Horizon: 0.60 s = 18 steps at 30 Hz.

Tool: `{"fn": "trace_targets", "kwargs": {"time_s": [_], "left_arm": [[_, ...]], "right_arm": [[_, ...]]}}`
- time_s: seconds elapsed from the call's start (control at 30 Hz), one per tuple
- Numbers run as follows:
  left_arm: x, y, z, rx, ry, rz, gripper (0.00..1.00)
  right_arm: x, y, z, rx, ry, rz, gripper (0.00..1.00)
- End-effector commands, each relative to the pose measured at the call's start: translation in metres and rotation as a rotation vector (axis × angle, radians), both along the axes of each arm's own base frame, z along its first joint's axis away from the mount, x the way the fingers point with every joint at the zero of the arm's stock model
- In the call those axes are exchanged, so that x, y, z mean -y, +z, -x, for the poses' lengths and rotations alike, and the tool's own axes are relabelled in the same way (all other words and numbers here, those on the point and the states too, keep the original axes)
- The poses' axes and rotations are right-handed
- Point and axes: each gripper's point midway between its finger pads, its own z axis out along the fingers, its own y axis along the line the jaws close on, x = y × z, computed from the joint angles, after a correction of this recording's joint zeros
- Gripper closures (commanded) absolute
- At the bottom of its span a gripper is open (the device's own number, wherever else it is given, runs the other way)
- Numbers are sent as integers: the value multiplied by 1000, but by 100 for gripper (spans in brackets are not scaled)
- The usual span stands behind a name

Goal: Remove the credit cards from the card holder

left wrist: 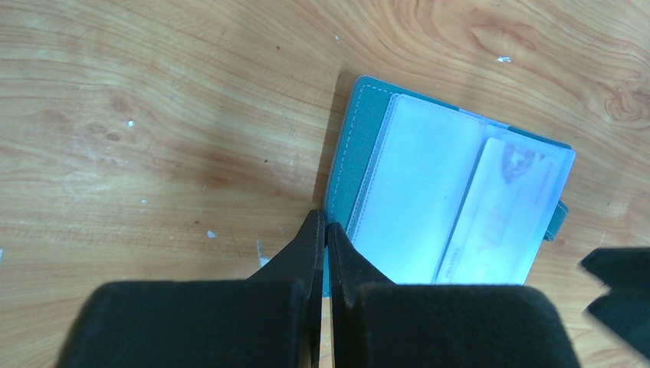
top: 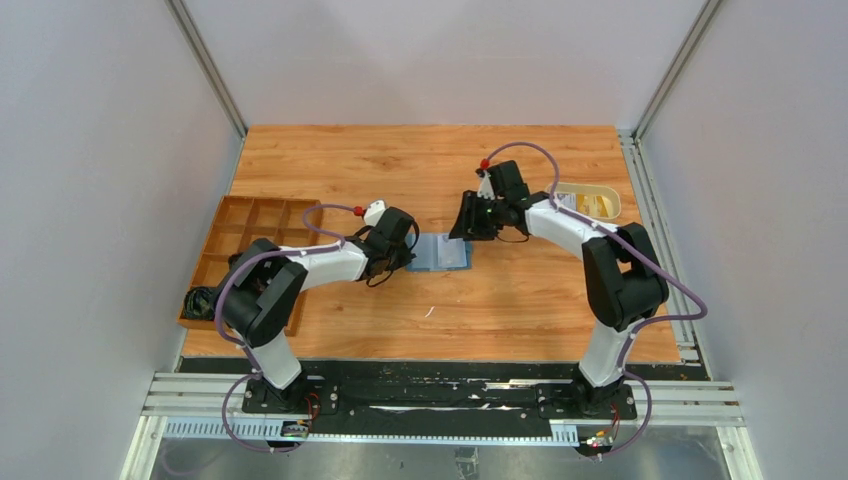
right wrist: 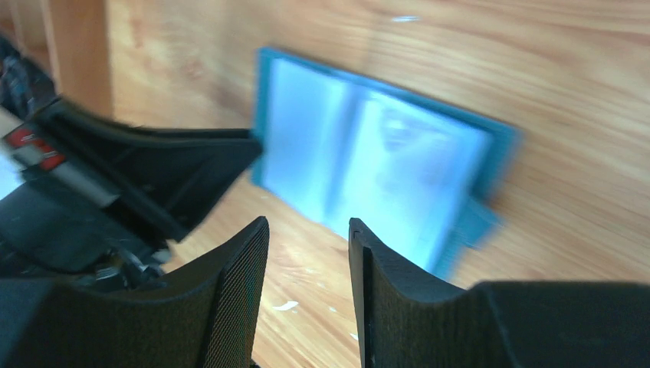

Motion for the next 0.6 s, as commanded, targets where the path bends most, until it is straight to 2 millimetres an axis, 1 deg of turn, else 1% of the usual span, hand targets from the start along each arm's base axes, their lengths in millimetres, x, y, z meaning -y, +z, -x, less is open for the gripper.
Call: {"fn": "trace_targets", "kwargs": {"time_s": [0.0,0.1,0.2,0.23,0.43,0.57], "left_arm": [[-10,13,4,5,21,-46,100],[-11,17,1,32,7,-59,100],[-10,15,1,47,-15,-56,100],[-9,12,2,44,-27,-59,100],[3,-5,8,4,-125,-59,100],[12,-16,11,-17,-151,-18,100]], "right_arm": [[49,-20,-5,-22,-104,132,53],[50,-29,-3,-31,-101,142,53],[44,-42,0,-54,-112,112,54],[42,-47,3,-59,-116,106,54],[22,-60,15,-51,-115,132,54],[15,-76,22,-85,-124,155,54]]}}
